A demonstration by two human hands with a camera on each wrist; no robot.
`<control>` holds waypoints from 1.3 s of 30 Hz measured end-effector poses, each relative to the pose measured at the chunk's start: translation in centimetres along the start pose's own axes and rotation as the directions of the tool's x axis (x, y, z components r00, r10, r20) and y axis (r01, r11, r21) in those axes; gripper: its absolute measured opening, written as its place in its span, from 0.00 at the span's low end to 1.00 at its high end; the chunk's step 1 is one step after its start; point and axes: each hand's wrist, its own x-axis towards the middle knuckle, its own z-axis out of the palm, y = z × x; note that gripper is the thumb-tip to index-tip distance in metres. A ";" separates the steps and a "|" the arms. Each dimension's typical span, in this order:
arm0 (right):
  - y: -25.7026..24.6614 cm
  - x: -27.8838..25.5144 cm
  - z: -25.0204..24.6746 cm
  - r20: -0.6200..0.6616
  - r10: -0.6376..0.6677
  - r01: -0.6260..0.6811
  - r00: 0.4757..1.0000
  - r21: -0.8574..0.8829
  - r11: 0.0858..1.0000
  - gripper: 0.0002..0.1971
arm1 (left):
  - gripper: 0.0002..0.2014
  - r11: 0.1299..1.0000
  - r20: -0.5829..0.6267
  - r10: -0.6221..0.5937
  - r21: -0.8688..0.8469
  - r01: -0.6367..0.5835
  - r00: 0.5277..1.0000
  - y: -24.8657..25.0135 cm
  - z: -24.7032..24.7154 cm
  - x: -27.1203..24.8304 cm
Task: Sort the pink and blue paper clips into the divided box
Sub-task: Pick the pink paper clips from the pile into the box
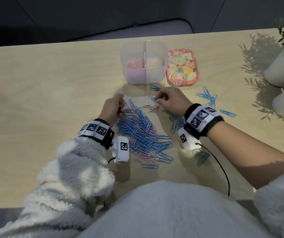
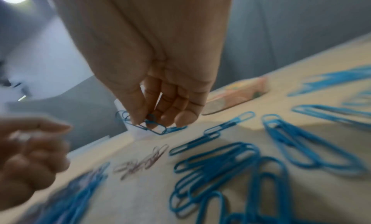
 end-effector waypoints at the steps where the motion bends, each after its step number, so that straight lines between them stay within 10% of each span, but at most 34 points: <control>1: 0.5 -0.3 -0.5 -0.042 0.056 -0.052 0.998 0.087 0.995 0.04 | 0.17 0.999 -0.005 0.027 0.045 -0.027 1.000 -0.1 0.1 0.1; 7: 3.5 -2.0 -2.3 0.032 0.367 -0.314 0.930 0.588 0.745 0.10 | 0.07 0.874 0.141 0.216 0.413 -0.256 0.966 0.0 2.2 0.4; 14: 2.5 -2.5 -1.8 -0.233 0.080 -0.134 0.969 -0.230 0.964 0.13 | 0.17 0.347 0.392 0.320 0.798 -0.492 0.862 0.2 5.9 1.0; 19: 0.1 -0.5 0.6 0.083 0.009 0.021 0.997 -0.346 0.938 0.10 | 0.11 0.262 0.403 0.362 0.821 -0.507 0.840 -0.2 6.4 0.7; 30: 0.7 -0.3 1.6 0.006 0.025 -0.023 1.000 -0.265 0.964 0.07 | 0.08 0.253 0.432 0.367 0.806 -0.535 0.824 0.3 4.3 0.2; 36: 0.5 -0.4 1.7 0.059 0.064 -0.040 0.996 -0.346 0.937 0.09 | 0.08 0.232 0.293 0.703 0.767 -0.598 0.648 7.6 3.5 1.0; 39: -0.2 -0.6 1.9 0.149 0.029 0.048 0.988 -0.485 0.873 0.09 | 0.09 0.220 0.241 0.668 0.840 -0.497 0.704 11.0 3.5 3.4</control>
